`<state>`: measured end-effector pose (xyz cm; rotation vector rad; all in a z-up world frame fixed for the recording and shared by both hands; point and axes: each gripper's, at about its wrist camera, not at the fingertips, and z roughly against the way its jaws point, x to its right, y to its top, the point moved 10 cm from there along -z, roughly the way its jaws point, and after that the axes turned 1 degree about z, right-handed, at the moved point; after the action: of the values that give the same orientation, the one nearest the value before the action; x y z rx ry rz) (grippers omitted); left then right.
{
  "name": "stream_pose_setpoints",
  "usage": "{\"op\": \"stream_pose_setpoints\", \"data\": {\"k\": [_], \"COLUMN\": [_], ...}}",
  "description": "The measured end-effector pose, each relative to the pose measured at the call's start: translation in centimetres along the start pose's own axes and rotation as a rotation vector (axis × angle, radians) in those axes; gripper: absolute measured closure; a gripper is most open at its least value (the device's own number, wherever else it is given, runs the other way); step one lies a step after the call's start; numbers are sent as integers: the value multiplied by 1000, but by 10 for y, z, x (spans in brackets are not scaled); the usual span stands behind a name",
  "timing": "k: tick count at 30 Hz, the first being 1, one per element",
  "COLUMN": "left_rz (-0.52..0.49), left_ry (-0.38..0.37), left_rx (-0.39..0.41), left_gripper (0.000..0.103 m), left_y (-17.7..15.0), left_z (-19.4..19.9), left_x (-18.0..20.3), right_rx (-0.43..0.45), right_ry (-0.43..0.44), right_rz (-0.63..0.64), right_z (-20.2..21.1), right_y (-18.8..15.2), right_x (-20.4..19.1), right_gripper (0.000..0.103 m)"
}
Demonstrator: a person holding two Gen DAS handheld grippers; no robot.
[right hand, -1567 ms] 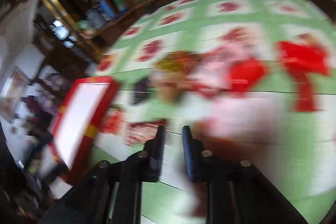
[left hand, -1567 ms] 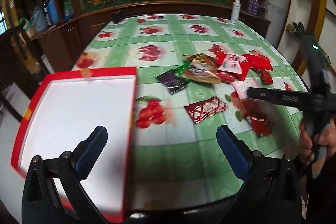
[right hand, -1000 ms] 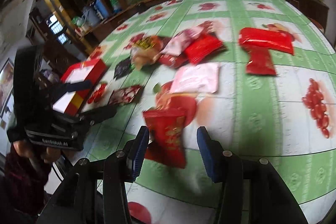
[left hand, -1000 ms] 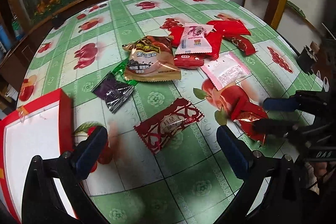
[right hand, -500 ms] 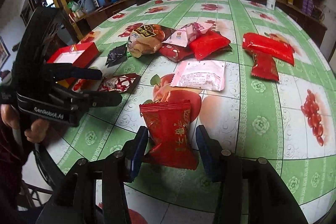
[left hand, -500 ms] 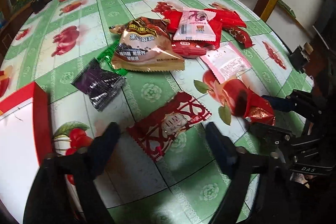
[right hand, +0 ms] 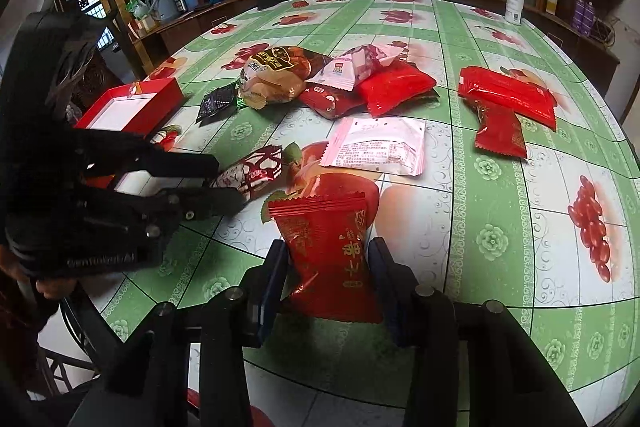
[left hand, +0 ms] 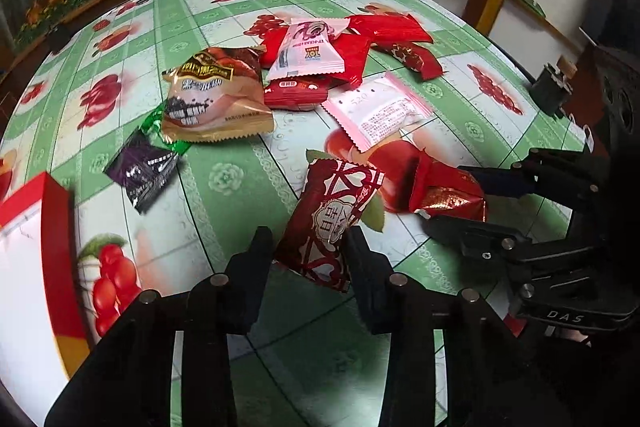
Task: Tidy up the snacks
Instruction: 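Grasp the red lattice-print packet with the left gripper while the right gripper grasps a red gold-text packet, then carry both packets over the red-rimmed white tray and open both grippers to drop them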
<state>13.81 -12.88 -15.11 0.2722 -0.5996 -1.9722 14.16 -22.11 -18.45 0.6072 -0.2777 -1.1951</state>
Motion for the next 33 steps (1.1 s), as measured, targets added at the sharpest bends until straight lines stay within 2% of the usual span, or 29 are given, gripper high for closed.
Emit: {"op": "stream_pose_setpoints", "data": {"k": [11,16,22,29,33], "left_rz": [139,153,148,241,336], "left_ry": [-5,6,38,79,152], "left_rx": [43,54,116,221,273], "left_gripper": [71,71,71,71,70], "left_y": [-13,-20,-28,-34,-42], "left_z": [12,21,47,97,127], "left_x": [0,7,11,-27,-69], "right_rx": [-6,-2,-5,-35,-25], "right_ry": [37,68,99,186,230], "right_rz": [-49,-72,-80,-89,-26], "right_z": [4,4,2,-8,-10], "right_y": [-3,-3,-1,9,29], "right_x": [2,-1,-9,-37,-76], "right_gripper": [65,65,65,65,65]}}
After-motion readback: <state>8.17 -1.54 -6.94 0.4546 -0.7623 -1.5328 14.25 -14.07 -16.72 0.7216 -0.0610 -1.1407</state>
